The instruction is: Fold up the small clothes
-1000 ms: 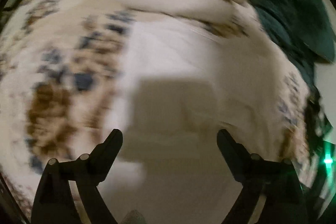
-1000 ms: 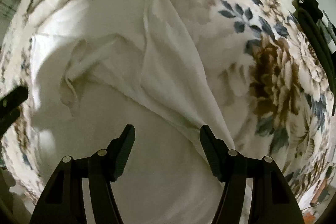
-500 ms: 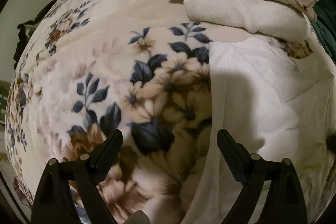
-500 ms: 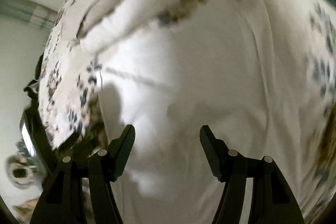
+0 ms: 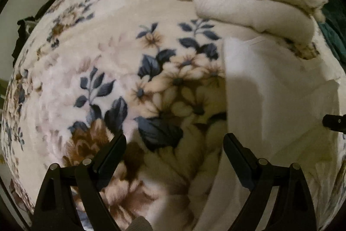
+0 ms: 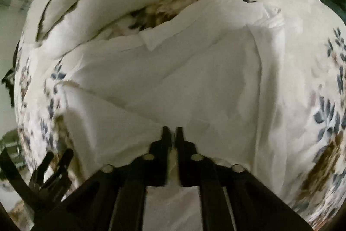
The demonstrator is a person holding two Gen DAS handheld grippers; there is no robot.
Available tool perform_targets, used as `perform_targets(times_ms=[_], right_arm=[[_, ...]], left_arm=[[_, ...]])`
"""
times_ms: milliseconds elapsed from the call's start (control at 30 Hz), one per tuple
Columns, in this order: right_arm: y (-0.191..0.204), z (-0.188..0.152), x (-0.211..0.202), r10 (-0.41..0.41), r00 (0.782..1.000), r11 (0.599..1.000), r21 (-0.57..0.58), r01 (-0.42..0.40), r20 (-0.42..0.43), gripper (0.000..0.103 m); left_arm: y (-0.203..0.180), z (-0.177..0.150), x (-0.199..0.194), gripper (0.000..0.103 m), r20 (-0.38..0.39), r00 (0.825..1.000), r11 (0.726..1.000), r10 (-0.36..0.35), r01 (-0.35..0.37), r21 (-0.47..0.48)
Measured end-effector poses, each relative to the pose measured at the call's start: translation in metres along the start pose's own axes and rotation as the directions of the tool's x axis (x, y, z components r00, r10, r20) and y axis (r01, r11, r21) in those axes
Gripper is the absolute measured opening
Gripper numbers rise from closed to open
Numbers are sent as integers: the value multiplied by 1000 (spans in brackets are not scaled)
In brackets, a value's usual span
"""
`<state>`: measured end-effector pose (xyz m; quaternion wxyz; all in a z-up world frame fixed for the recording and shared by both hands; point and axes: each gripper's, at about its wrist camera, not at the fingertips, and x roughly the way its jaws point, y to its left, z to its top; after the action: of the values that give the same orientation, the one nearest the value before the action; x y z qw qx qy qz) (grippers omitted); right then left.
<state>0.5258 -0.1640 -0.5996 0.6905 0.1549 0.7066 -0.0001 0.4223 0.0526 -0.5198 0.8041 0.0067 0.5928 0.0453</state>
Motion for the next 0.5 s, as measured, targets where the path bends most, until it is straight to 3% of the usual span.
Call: perform_targets(times_ms=[33,67,233,400,500], right_arm=[[-2,-2,-7,-14,1000,1000,-24,14,-3,60],[-6,-6,-16,-19,1000,999,-39,19,3,70],[-53,-43,-77,-15,1000,1000,-22,14,-5,70],[-133,-93,-127,-48,998,999,-22,47,-39,70],[-187,-123,-151,-60,996,998,-35,58,-64,70]], left_arm=[[-2,-2,-7,92,12,1000,1000,0,0,4],[-4,-4,-15,92,24,1000,1000,-6,6,5],[-23,-30,-65,92,40,997,998,-61,61,3],[-78,-101,-108,92,-42,992,991,-116,119,61],[-116,-153,-117,92,-149,977,985,-150,160,63]])
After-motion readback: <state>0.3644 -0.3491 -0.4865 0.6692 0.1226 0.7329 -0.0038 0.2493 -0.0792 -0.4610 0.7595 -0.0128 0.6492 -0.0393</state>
